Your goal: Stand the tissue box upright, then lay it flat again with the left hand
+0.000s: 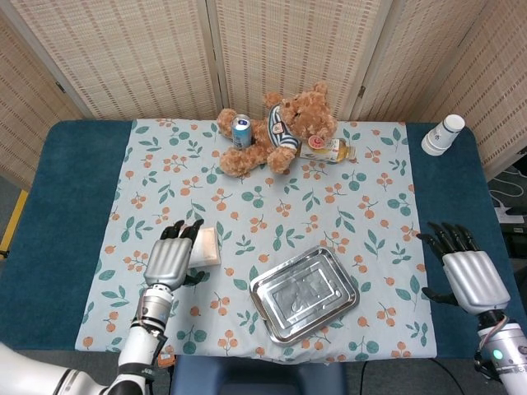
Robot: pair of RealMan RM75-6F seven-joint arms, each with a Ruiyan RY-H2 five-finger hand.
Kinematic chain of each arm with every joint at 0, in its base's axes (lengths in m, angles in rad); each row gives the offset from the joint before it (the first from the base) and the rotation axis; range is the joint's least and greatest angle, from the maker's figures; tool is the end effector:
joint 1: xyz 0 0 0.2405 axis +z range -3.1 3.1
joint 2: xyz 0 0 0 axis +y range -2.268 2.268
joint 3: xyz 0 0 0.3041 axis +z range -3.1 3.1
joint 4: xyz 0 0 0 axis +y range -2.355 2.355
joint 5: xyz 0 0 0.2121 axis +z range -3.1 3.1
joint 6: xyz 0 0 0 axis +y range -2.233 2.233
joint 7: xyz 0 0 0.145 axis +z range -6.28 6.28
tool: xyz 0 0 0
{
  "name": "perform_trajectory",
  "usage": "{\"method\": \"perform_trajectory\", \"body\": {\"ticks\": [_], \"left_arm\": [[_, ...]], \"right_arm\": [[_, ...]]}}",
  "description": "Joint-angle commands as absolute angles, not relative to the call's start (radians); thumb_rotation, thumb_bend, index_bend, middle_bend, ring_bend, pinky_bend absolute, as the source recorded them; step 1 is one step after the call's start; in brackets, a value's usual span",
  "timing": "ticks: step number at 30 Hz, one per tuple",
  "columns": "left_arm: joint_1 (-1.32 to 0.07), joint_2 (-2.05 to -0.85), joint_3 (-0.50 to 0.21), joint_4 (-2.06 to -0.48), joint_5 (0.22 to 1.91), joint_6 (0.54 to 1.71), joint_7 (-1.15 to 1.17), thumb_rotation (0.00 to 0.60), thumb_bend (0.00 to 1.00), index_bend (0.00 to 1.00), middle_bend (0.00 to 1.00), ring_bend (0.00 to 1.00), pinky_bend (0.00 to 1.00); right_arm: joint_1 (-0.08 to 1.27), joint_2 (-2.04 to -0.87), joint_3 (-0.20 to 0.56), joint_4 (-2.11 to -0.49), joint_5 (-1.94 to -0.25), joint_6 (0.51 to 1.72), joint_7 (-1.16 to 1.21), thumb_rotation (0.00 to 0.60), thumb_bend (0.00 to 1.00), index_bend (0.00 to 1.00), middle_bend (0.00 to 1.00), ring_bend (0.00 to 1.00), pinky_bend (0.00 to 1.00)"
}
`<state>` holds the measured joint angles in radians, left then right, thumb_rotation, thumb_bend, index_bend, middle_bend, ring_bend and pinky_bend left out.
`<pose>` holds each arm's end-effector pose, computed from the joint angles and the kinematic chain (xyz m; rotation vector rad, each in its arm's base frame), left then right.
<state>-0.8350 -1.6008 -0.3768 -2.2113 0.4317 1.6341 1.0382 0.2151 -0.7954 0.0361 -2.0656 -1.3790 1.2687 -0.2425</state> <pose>-0.0817 0.3064 0.0299 -1.5834 -1.1770 -0.7344 -0.2717 -0.2071 0.2190 1.5829 -0.9462 0.7301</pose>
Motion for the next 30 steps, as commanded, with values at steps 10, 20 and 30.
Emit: {"method": "perform_trajectory", "body": {"ticks": [10, 20, 30], "left_arm": [[-0.918, -1.753, -0.347, -1.986, 0.412, 1.633, 1.065, 0.600, 0.23, 0.00, 0.10, 0.00, 0.07], [-0.976, -1.830, -0.357, -1.858, 0.378, 1.636, 1.138, 0.600, 0.23, 0.00, 0.11, 0.00, 0.07], [-1.001, -1.866, -0.395, -1.747, 0.313, 1.552, 1.167, 0.600, 0.23, 0.01, 0.11, 0.00, 0.07]], "right_arm": [[0.212, -0.783, 0.038, -2.071, -1.385, 1.266, -0.220, 0.600, 0.12, 0.18, 0.06, 0.00, 0.00], [0.214, -0.778, 0.043, -2.071, -1.376, 1.262, -0.212, 0.600, 0.12, 0.18, 0.06, 0.00, 0.00], [0.211, -0.770, 0.042, -2.068, -1.378, 1.258, -0.195, 0.600, 0.12, 0.18, 0.06, 0.00, 0.00]]}}
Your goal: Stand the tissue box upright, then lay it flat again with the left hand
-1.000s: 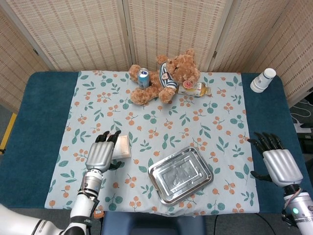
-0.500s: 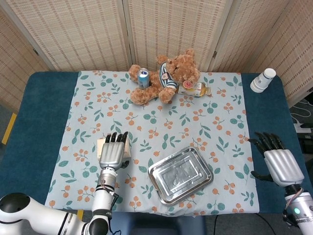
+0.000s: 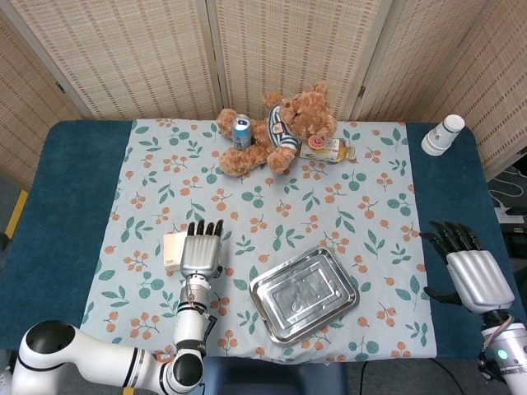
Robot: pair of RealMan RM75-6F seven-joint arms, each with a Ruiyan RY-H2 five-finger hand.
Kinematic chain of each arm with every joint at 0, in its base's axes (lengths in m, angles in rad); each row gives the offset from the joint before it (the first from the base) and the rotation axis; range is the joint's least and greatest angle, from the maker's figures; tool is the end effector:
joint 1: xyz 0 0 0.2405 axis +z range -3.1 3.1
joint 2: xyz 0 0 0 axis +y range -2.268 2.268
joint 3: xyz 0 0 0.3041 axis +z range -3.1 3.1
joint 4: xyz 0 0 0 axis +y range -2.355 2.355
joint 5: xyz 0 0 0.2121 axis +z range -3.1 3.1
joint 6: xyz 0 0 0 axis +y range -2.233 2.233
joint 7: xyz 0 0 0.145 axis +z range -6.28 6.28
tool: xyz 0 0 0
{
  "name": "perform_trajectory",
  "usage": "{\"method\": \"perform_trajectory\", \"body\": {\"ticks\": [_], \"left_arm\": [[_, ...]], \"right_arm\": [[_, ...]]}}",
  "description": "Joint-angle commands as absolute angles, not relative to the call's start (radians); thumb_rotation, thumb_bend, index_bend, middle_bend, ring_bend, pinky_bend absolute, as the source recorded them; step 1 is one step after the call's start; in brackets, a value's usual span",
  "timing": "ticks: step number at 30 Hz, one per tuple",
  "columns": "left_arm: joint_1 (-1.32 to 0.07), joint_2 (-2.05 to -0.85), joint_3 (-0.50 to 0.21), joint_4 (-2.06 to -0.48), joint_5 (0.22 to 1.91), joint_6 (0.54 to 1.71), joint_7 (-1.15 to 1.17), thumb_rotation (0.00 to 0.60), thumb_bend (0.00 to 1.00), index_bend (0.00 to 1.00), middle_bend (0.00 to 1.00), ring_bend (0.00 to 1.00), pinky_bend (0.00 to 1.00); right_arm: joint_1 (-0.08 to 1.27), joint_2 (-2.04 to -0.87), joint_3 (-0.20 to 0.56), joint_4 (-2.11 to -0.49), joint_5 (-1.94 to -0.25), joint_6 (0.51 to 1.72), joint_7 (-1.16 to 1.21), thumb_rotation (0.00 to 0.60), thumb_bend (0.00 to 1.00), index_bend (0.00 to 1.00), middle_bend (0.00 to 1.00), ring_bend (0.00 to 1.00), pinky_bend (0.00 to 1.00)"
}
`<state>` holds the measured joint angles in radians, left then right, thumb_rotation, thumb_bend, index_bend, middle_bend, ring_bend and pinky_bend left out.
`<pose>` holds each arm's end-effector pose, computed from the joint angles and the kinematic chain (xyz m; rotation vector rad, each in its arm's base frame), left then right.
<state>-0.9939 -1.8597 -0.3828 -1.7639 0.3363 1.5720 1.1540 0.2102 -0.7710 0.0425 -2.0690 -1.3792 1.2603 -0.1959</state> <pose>-0.0664 0.3439 -0.0640 -1.6203 -1.0240 -0.5308 -0.2717 -0.2068 0.2257 1.5681 -0.9727 0.7441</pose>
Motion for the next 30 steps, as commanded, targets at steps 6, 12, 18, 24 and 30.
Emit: {"method": "perform_trajectory", "body": {"ticks": [6, 12, 18, 24, 30], "left_arm": [[-1.027, -1.869, -0.426, -1.695, 0.261, 1.514, 1.205, 0.600, 0.23, 0.01, 0.12, 0.00, 0.07], [-1.040, -1.858, -0.440, -1.663, 0.225, 1.491, 1.229, 0.600, 0.23, 0.01, 0.12, 0.00, 0.07], [-1.040, -1.844, -0.428, -1.628, 0.200, 1.469, 1.245, 0.600, 0.23, 0.01, 0.12, 0.00, 0.07], [-1.033, -1.827, -0.427, -1.617, 0.173, 1.447, 1.244, 0.600, 0.23, 0.04, 0.17, 0.00, 0.07], [-1.036, -1.829, -0.417, -1.607, 0.163, 1.436, 1.244, 0.600, 0.24, 0.10, 0.19, 0.00, 0.07]], "right_arm": [[0.212, -0.769, 0.044, -2.067, -1.374, 1.255, -0.192, 0.600, 0.12, 0.18, 0.06, 0.00, 0.00], [0.213, -0.768, 0.046, -2.064, -1.362, 1.251, -0.196, 0.600, 0.12, 0.18, 0.06, 0.00, 0.00], [0.215, -0.771, 0.046, -2.062, -1.358, 1.245, -0.201, 0.600, 0.12, 0.18, 0.06, 0.00, 0.00], [0.218, -0.777, 0.046, -2.055, -1.346, 1.238, -0.207, 0.600, 0.12, 0.18, 0.06, 0.00, 0.00], [0.218, -0.781, 0.047, -2.054, -1.342, 1.238, -0.214, 0.600, 0.12, 0.18, 0.06, 0.00, 0.00]]}}
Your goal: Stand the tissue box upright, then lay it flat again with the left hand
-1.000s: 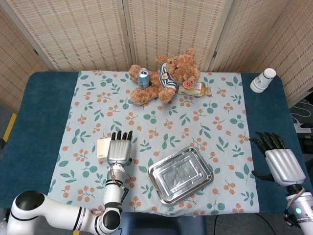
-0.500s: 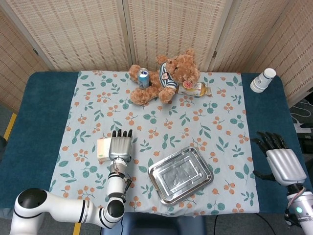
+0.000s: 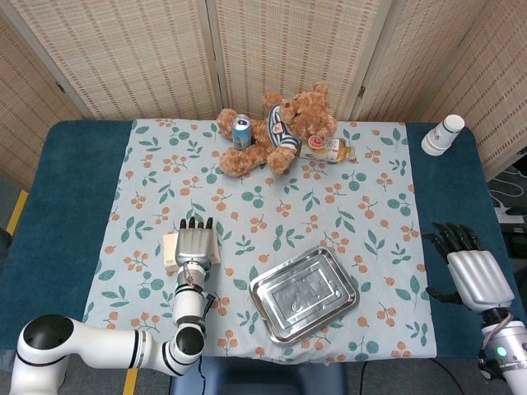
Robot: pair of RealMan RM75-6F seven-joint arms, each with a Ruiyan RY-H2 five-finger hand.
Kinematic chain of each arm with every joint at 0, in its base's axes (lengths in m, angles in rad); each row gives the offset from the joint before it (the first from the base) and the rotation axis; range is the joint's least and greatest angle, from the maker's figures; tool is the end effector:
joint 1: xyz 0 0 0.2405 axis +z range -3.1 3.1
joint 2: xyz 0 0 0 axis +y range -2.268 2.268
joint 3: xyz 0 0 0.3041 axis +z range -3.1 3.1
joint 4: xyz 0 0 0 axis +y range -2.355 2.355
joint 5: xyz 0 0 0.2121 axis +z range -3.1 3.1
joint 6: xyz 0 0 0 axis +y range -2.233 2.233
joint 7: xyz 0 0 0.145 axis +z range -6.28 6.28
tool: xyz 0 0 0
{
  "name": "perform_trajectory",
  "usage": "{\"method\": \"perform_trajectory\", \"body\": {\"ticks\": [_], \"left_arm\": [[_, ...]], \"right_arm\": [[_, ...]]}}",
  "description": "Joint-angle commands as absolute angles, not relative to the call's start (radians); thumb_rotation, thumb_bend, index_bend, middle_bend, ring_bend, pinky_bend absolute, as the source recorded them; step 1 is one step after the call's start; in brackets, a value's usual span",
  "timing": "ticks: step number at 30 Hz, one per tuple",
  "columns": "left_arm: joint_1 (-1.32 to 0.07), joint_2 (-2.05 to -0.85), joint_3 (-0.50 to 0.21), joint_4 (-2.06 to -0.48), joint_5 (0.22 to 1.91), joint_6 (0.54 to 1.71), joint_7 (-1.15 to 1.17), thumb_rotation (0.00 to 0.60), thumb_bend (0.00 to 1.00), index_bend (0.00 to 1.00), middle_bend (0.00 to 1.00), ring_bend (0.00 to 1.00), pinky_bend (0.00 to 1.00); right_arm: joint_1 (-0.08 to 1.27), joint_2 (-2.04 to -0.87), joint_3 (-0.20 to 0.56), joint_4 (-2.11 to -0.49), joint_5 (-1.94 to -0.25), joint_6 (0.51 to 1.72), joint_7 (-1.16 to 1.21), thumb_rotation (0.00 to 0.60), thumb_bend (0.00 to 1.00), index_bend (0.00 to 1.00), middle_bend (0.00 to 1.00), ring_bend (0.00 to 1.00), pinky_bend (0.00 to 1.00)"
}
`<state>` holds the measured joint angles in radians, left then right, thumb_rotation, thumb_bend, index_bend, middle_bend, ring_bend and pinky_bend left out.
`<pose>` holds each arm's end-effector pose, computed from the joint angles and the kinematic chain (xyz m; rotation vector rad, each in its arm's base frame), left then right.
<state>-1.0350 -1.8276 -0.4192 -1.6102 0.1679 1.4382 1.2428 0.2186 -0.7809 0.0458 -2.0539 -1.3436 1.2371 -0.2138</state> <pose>-0.0871 0.3784 -0.0700 -1.6363 -1.0129 -0.3433 -0.2785 -0.2099 0.2228 1.5646 -0.9826 0.7063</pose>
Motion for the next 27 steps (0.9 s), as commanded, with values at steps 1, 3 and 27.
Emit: {"method": "perform_trajectory", "body": {"ticks": [1, 3, 27], "left_arm": [[-1.037, -1.830, -0.416, -1.605, 0.161, 1.435, 1.245, 0.600, 0.24, 0.11, 0.20, 0.00, 0.07], [-1.037, -1.832, -0.411, -1.598, 0.157, 1.433, 1.245, 0.600, 0.24, 0.14, 0.21, 0.00, 0.07], [-0.920, -1.760, -0.468, -1.782, 0.574, 1.398, 0.729, 0.600, 0.29, 0.44, 0.51, 0.27, 0.15]], "right_arm": [[0.218, -0.781, 0.047, -2.053, -1.341, 1.239, -0.214, 0.600, 0.12, 0.18, 0.06, 0.00, 0.00], [0.218, -0.781, 0.048, -2.052, -1.340, 1.240, -0.213, 0.600, 0.12, 0.18, 0.06, 0.00, 0.00], [0.219, -0.785, 0.047, -2.045, -1.339, 1.237, -0.213, 0.600, 0.12, 0.18, 0.06, 0.00, 0.00]]}}
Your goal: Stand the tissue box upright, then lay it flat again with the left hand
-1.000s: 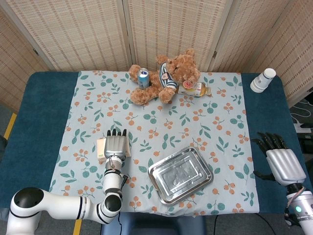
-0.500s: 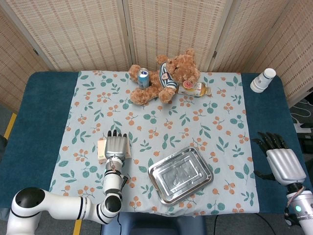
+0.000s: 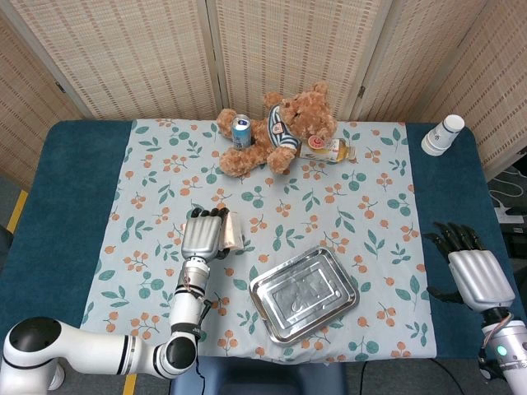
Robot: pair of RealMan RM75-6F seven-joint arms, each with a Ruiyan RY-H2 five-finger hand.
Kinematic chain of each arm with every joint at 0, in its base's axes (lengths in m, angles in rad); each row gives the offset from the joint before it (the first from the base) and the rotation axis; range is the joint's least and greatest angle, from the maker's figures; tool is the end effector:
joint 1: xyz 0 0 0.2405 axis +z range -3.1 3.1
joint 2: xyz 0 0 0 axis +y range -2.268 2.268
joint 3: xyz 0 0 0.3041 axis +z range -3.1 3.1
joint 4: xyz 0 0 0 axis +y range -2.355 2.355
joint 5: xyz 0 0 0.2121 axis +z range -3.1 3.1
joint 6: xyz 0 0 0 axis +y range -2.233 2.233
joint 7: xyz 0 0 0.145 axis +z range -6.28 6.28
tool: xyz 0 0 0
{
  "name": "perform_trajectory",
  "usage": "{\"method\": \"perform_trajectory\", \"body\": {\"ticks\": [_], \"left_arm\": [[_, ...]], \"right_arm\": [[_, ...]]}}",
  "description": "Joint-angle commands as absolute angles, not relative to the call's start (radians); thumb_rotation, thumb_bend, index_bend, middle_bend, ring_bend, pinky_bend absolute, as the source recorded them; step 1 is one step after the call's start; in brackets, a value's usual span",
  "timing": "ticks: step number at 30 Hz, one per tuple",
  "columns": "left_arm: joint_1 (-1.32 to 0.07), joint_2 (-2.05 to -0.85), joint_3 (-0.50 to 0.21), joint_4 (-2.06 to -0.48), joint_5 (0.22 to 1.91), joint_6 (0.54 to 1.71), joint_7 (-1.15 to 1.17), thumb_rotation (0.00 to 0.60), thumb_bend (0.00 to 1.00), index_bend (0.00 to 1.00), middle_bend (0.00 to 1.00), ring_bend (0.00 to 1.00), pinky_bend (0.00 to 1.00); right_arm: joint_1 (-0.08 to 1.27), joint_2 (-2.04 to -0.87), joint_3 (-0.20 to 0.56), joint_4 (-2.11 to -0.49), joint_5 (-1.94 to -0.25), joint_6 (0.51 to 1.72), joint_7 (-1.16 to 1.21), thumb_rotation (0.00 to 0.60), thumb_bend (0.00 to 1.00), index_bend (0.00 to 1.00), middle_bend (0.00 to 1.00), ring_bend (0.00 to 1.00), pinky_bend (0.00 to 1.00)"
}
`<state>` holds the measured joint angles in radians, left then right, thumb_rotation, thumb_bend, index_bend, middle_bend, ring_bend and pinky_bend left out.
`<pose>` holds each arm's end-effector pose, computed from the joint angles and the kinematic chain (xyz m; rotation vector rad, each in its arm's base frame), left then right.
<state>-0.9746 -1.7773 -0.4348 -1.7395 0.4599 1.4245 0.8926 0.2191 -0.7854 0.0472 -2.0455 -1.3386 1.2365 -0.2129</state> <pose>-0.0566 0.3750 -0.0368 -1.5357 -1.1423 -0.8499 -0.2807 -0.2108 0.2226 1.5601 -0.9824 0.7030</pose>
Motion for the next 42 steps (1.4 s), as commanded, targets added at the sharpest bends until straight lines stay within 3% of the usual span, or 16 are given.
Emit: {"method": "perform_trajectory", "body": {"ticks": [1, 3, 5, 12, 31, 42], "left_arm": [[-0.907, -1.762, -0.472, -1.782, 0.602, 1.395, 0.682, 0.600, 0.29, 0.44, 0.52, 0.27, 0.14], [-0.817, -1.784, -0.497, -1.759, 0.747, 1.394, 0.368, 0.600, 0.29, 0.44, 0.52, 0.28, 0.14], [-0.763, -1.801, -0.467, -1.689, 0.864, 1.381, 0.167, 0.600, 0.29, 0.44, 0.52, 0.28, 0.14], [-0.655, -1.866, -0.449, -1.515, 0.970, 1.338, -0.258, 0.600, 0.29, 0.39, 0.46, 0.23, 0.14], [-0.577, -2.015, -0.377, -1.122, 1.160, 1.360, -0.547, 0.600, 0.22, 0.30, 0.36, 0.13, 0.13], [-0.558, -2.068, -0.359, -0.995, 1.198, 1.336, -0.603, 0.600, 0.20, 0.28, 0.33, 0.10, 0.13]], "right_arm": [[0.219, -0.786, 0.047, -2.045, -1.339, 1.237, -0.214, 0.600, 0.12, 0.18, 0.06, 0.00, 0.00], [0.220, -0.790, 0.044, -2.044, -1.339, 1.233, -0.220, 0.600, 0.12, 0.18, 0.06, 0.00, 0.00], [0.220, -0.794, 0.042, -2.043, -1.339, 1.231, -0.227, 0.600, 0.12, 0.18, 0.06, 0.00, 0.00], [0.222, -0.807, 0.037, -2.032, -1.334, 1.223, -0.240, 0.600, 0.12, 0.18, 0.06, 0.00, 0.00], [0.238, -0.842, 0.028, -2.016, -1.296, 1.185, -0.265, 0.600, 0.12, 0.18, 0.06, 0.00, 0.00], [0.240, -0.842, 0.028, -2.015, -1.292, 1.186, -0.265, 0.600, 0.12, 0.18, 0.06, 0.00, 0.00]]}}
